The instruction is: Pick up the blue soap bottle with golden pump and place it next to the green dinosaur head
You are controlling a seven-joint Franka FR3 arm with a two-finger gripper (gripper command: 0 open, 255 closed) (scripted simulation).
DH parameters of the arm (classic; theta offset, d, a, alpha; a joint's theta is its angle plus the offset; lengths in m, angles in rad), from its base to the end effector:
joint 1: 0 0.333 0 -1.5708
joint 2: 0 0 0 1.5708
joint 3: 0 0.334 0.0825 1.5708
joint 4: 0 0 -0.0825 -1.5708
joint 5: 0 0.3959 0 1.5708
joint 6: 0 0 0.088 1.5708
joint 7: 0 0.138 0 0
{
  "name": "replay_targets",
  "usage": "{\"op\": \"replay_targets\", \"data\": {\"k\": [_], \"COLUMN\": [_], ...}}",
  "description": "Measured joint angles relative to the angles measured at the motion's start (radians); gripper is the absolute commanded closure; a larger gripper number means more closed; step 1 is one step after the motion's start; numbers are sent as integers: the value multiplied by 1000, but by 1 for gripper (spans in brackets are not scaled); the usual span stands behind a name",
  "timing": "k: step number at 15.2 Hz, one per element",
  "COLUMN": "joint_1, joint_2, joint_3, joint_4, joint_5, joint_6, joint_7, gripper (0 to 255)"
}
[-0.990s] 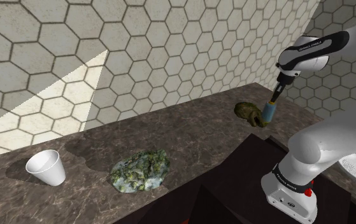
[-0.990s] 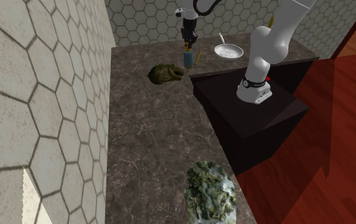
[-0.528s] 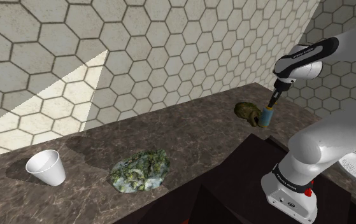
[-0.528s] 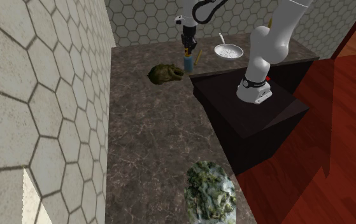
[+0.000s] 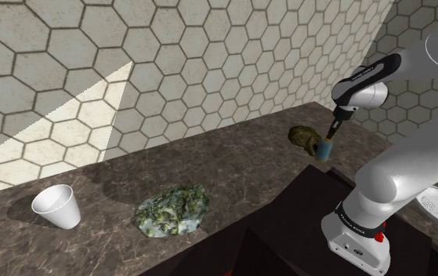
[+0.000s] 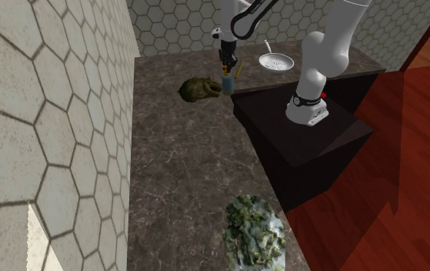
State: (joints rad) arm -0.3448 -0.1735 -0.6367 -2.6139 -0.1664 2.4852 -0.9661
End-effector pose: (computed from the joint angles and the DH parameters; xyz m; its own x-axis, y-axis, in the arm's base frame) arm 0.2469 -0.3578 0.2786 0.9925 0.1220 0.0096 0.1219 -0.9924 0.0152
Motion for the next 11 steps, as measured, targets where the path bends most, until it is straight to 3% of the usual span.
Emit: {"op": "replay_targets", "data": {"k": [5,11], "joint_1": [20,43], "joint_2": [76,185], "joint_3": [-17,-20], "joint_4": [-17,-24], "joint_5": [60,185], "joint_6": [83,180], "joint_7": [-44,-133], "gripper": [255,255]}}
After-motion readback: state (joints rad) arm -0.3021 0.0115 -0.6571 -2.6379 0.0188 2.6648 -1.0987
